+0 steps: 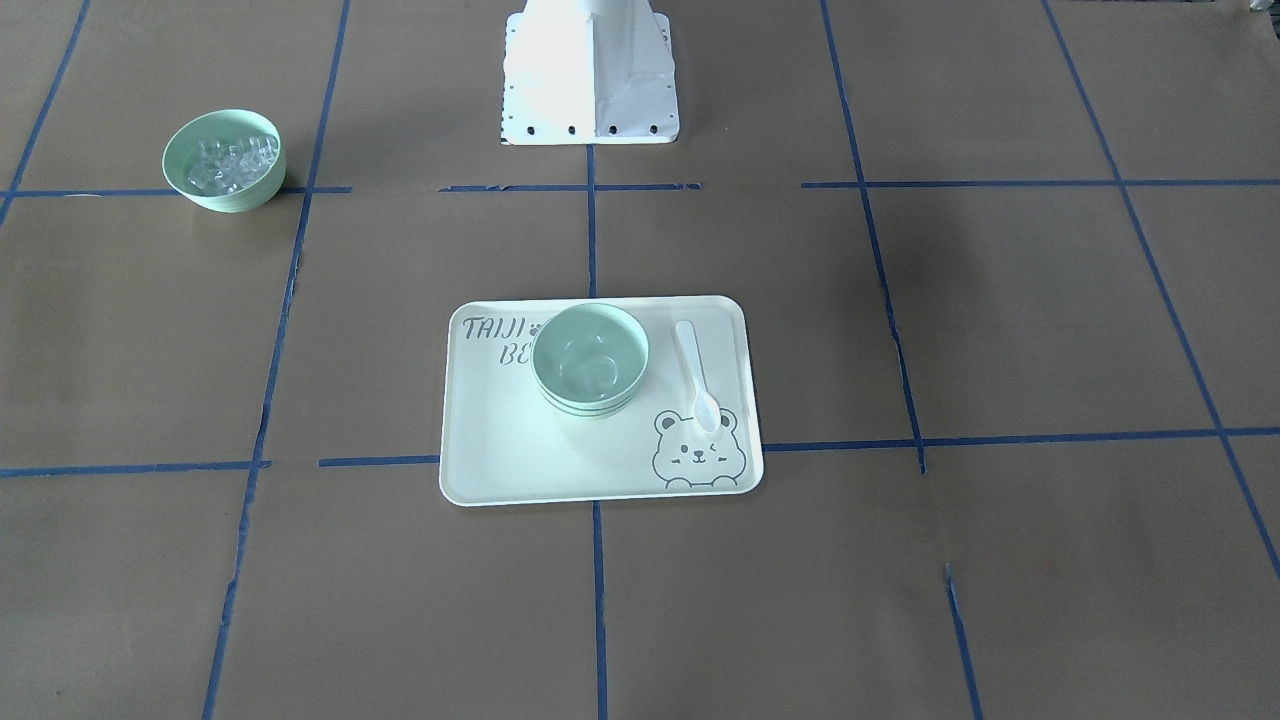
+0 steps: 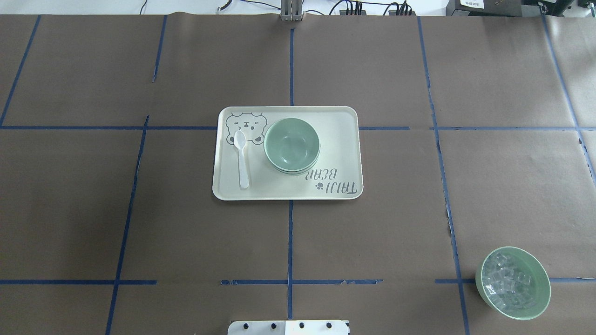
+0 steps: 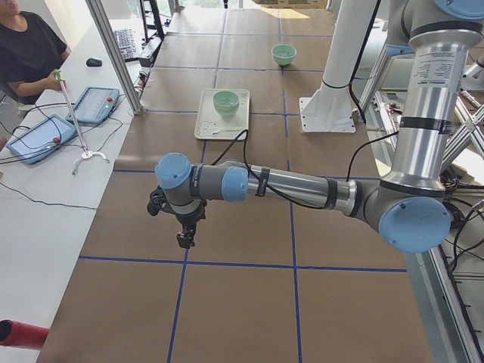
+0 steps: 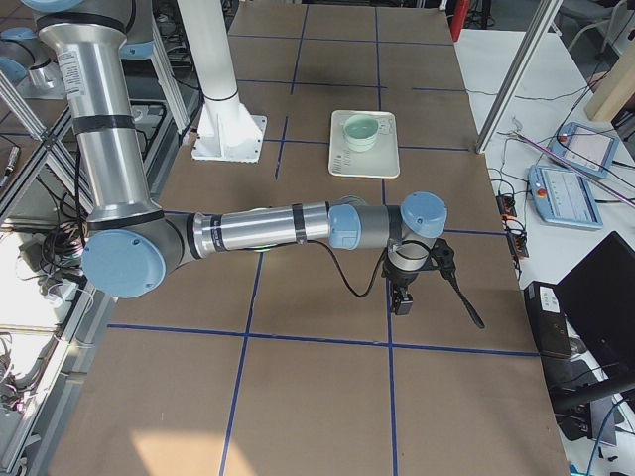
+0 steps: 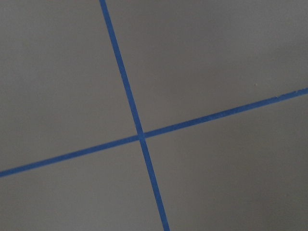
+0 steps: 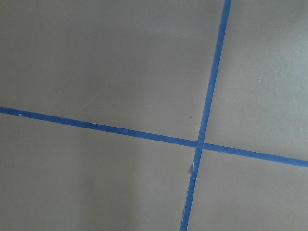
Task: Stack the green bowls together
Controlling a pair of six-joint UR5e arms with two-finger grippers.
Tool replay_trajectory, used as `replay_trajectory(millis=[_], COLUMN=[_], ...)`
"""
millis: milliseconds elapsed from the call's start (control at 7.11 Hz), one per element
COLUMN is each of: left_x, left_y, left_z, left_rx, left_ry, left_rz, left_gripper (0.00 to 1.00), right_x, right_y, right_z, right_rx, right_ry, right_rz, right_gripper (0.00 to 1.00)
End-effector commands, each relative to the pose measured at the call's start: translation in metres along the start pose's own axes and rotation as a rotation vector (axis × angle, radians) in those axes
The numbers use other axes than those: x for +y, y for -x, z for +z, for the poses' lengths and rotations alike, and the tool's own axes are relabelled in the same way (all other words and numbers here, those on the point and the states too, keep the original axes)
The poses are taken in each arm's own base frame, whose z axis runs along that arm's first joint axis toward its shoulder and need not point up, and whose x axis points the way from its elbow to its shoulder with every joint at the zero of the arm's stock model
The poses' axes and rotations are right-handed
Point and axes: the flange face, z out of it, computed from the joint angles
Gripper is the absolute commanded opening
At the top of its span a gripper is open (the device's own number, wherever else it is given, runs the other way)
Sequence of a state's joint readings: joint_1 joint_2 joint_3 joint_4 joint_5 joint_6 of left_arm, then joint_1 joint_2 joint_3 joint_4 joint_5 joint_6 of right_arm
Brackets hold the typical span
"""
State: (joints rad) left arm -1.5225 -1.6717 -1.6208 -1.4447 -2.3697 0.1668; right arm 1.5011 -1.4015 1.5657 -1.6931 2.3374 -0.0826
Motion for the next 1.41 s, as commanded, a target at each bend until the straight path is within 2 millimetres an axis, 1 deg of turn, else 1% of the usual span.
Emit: replay_trajectory(millis=[0,281,422,563,844,985,1126,1267], left_x=[-0.003,-0.009,-0.001,0.001,0.015,0.006,0.004,0.005], left_y=[0.001,-0.003,-0.005,-0.002,0.008,0.004,0.001,0.003], left_z=[0.000,-0.005,-0.007,-0.003,0.011,0.007,0.003,0.003], left_rx=[0.006,-0.001,-0.005,0.002,0.013,0.014,0.016,0.013], left_ry=[-0.002,-0.009,-0.014,-0.008,0.009,-0.002,-0.010,-0.013], left_rz=[-0.002,0.010,0.013,0.002,-0.015,-0.006,0.009,0.013], left_gripper=[1.00,1.00,1.00,1.00,1.00,1.00,1.00,1.00], right_x=[0.005,0.002,0.000,-0.001,0.001,0.001,-0.002,0.000], right_y=[-0.005,-0.002,0.000,0.001,0.003,0.002,0.007,0.007], right_z=[0.006,0.006,0.005,0.003,0.002,0.006,0.008,0.013], right_rx=[-0.001,0.002,0.000,0.002,0.002,0.005,0.011,0.015], right_ry=[0.011,0.011,0.007,0.004,0.000,0.007,0.012,0.021], right_rz=[0.020,0.016,0.013,0.010,-0.004,-0.005,-0.014,-0.013], right_gripper=[1.00,1.00,1.00,1.00,1.00,1.00,1.00,1.00])
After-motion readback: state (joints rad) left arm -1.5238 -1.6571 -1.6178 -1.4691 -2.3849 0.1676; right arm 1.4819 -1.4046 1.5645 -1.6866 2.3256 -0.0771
